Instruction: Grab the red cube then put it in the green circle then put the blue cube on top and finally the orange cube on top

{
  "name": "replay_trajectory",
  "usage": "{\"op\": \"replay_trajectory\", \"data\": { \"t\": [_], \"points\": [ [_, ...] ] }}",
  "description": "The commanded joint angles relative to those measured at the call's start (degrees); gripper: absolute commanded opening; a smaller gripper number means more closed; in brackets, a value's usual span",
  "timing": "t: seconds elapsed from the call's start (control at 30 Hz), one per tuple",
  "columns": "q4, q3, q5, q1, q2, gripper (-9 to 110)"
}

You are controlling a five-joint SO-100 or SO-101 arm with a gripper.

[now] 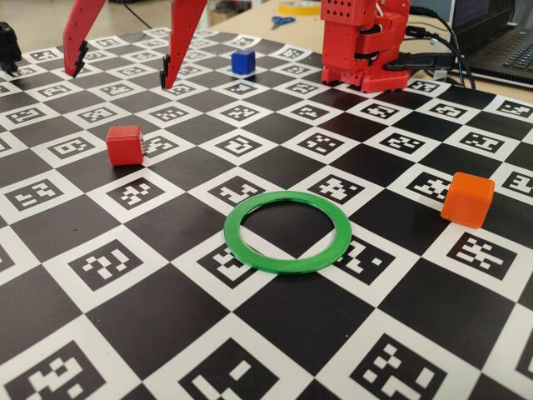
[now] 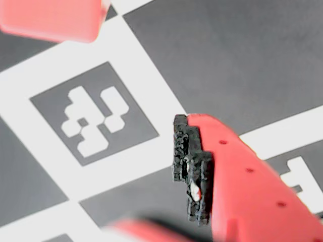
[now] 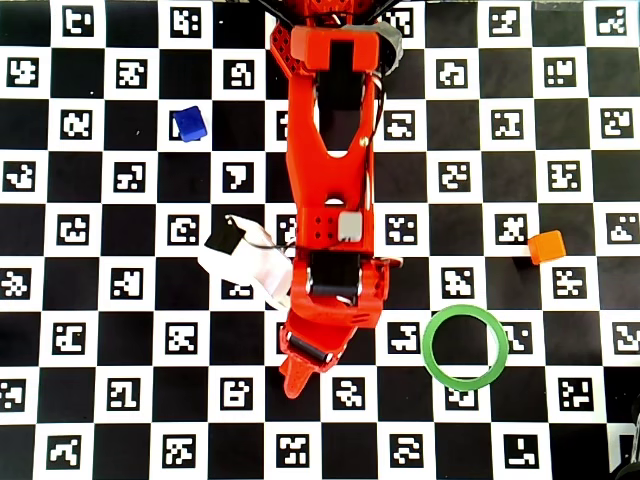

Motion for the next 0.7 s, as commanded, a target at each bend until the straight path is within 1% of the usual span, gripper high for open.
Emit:
{"op": "replay_trajectory", "data": {
  "t": [0.0, 0.67],
  "points": [
    [-0.7, -5.4, 0.3, 0.6, 0.3, 43],
    [-6.2, -7.8, -1.9, 2.5, -8.6, 43]
  ]
}}
